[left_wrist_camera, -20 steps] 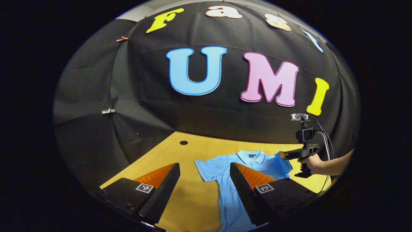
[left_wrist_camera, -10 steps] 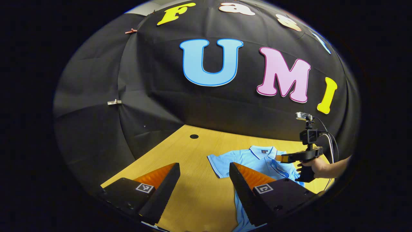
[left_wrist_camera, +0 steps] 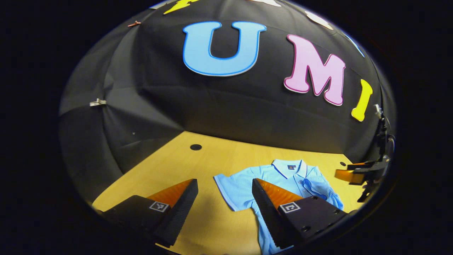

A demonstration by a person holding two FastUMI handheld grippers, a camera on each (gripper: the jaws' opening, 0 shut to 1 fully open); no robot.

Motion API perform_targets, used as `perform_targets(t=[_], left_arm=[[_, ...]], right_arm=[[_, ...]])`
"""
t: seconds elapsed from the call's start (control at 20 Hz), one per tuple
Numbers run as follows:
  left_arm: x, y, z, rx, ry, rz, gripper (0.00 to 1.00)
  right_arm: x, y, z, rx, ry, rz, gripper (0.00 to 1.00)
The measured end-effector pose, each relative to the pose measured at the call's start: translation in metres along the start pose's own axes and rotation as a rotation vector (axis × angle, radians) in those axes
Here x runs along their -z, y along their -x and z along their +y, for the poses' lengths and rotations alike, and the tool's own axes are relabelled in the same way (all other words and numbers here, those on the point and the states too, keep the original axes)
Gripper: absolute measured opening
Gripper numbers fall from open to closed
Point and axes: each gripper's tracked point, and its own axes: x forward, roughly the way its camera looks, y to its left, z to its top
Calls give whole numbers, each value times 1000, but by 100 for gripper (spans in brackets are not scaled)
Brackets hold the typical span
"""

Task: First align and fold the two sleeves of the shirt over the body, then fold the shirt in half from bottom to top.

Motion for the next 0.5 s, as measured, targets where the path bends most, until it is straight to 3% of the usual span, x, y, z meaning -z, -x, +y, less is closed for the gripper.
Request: perform_targets(t=[0.15,0.2,0.25,0.35,0.4,0.5], left_arm=[[10,-46,-9,11,-46,39,98],[18,-61,-14,26,-34,68,93],[24,-73,-16,33,-15,92,98],[36,-99,-6,-1,-1,130,98],[40,-110,-1,-17,-2,145,93],[49,-131,8,-41,-14,168,98]], right_arm=[[-5,34,-30,44,44,-24,98],[-5,45,-35,49,69,-31,98],[-6,56,-38,48,85,-39,98],[-10,77,-38,38,74,-55,98],[-10,87,-39,35,64,-56,98],[-9,102,-41,37,73,-53,98]])
